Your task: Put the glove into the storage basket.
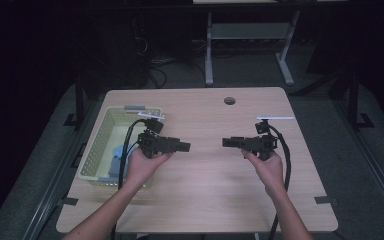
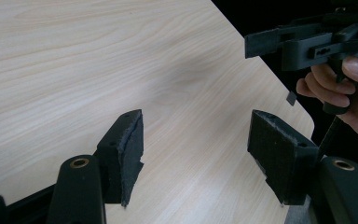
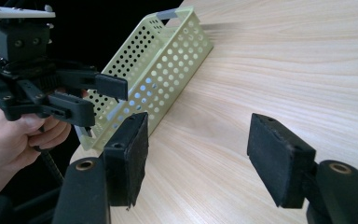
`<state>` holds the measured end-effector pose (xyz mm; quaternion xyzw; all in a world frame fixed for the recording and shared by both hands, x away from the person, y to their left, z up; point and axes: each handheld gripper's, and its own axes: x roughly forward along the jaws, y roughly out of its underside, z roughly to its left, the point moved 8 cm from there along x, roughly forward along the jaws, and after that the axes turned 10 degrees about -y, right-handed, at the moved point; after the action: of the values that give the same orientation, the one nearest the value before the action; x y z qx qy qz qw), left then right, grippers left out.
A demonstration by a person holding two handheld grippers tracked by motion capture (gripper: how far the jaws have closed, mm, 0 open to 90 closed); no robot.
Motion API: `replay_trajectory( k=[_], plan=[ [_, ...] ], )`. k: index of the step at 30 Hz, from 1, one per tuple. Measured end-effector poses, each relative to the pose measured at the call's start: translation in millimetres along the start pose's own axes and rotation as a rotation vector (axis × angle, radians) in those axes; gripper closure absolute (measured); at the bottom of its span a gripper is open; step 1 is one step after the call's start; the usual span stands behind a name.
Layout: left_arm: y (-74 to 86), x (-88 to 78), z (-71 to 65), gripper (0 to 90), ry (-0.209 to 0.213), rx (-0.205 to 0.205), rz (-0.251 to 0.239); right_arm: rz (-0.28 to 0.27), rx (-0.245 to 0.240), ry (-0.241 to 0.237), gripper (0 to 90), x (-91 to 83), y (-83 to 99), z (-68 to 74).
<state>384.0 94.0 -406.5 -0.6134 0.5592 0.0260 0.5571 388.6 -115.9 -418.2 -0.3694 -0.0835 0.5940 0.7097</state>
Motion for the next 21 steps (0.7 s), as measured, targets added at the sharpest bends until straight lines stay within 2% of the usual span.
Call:
replay_trajectory(
  k=[6, 21],
  plan=[
    [2.2, 7.1, -5.4, 34.7, 0.006, 0.003, 0.002, 0.005, 0.019, 0.013, 36.6, -6.8, 6.6, -8.3],
    [13.4, 25.3, -15.3, 33.2, 0.027, 0.005, -0.001, -0.022, 0.059, 0.032, 35.9, -26.3, 21.5, -26.5]
  ],
)
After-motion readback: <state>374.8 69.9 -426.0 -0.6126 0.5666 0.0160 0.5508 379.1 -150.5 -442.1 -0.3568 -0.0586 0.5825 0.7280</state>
